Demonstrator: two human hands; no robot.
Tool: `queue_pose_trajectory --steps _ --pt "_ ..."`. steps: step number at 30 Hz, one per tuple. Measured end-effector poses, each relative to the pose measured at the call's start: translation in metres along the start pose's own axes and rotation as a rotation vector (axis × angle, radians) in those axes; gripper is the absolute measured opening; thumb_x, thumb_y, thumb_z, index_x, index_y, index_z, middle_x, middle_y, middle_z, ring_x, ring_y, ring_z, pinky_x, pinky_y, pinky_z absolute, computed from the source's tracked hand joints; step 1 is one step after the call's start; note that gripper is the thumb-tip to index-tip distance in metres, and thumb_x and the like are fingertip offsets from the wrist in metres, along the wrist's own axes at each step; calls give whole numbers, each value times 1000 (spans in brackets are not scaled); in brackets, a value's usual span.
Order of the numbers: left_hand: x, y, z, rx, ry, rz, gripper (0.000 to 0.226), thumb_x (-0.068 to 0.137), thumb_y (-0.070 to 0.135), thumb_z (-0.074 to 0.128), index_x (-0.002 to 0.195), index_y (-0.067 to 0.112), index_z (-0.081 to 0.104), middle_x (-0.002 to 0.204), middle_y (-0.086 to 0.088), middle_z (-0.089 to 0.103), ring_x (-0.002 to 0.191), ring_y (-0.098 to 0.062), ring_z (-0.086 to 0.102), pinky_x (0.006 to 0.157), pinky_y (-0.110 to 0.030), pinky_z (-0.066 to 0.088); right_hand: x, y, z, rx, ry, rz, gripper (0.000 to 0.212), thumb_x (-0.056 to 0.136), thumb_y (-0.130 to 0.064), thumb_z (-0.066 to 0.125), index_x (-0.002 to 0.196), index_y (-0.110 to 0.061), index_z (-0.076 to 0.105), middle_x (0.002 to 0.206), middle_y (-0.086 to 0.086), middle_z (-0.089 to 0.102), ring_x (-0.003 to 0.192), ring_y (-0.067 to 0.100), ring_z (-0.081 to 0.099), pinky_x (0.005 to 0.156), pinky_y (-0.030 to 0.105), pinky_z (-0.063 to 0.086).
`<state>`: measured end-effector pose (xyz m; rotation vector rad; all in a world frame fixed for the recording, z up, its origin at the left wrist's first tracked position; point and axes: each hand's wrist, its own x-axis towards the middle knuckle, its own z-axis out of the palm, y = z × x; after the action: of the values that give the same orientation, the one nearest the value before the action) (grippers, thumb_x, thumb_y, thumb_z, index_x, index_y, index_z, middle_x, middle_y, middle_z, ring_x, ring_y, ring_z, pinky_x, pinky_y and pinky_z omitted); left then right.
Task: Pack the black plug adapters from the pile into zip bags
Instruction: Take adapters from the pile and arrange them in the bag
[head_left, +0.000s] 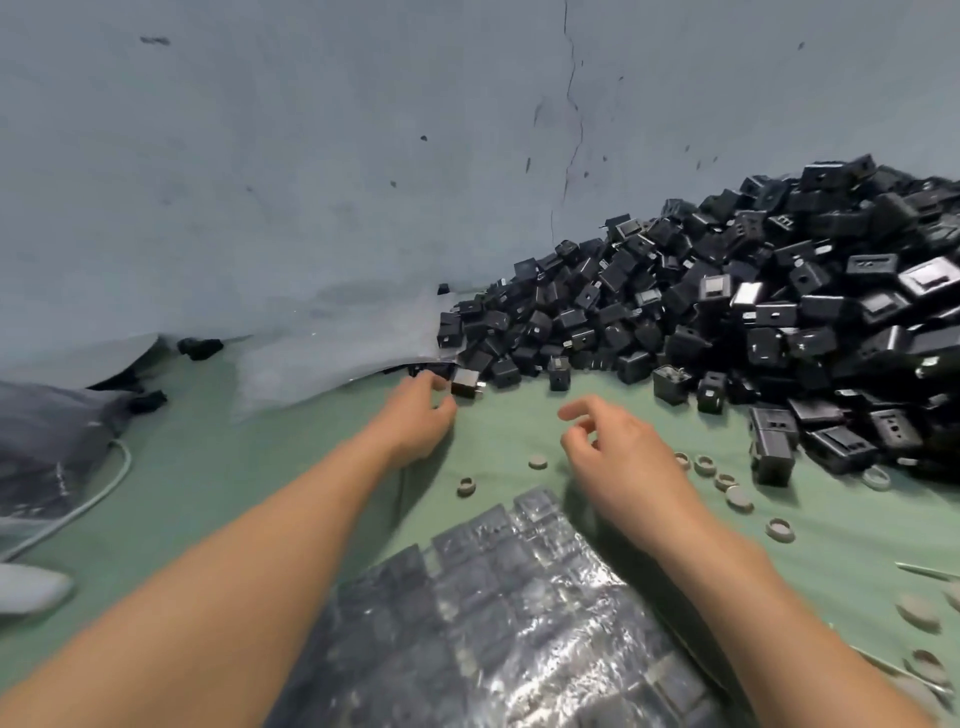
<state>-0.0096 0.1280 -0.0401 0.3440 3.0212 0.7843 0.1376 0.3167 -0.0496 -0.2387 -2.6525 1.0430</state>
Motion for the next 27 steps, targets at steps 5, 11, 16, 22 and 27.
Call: queue_pose_trajectory --steps 5,11,16,22,27 --pt "28 -24 -3 132 -56 -144 92 93 66 46 155 3 19 162 -17 22 149 -31 25 120 -43 24 28 5 9 -136 -32 6 48 100 -30 39 147 -25 37 145 6 46 128 25 45 108 45 37" --pt "61 -32 -13 -56 -98 25 119 60 94 51 153 25 26 159 1 27 147 -17 25 121 -41 22 92 -6 42 -222 -13 -7 73 100 -45 43 159 -20 7 164 15 11 148 33 22 118 47 22" --pt "81 -25 -3 -175 -70 131 99 63 87 61 139 28 40 138 12 45 126 -10 47 109 -35 38 120 7 60 -351 56 -54 76 94 -54 50 156 -22 19 159 15 18 137 37 36 112 48 28" --pt "77 -14 7 -124 -115 279 66 77 67 66 134 40 45 131 10 31 110 1 48 98 -22 32 124 12 61 -180 107 -89 58 95 -30 56 148 -17 36 141 10 28 108 35 54 80 34 37" --pt "61 4 28 40 -94 381 62 76 56 67 129 35 42 133 1 38 129 -24 39 111 -40 34 117 10 57 -130 82 -98 48 94 -20 56 141 -17 49 147 10 23 100 37 60 80 34 40"
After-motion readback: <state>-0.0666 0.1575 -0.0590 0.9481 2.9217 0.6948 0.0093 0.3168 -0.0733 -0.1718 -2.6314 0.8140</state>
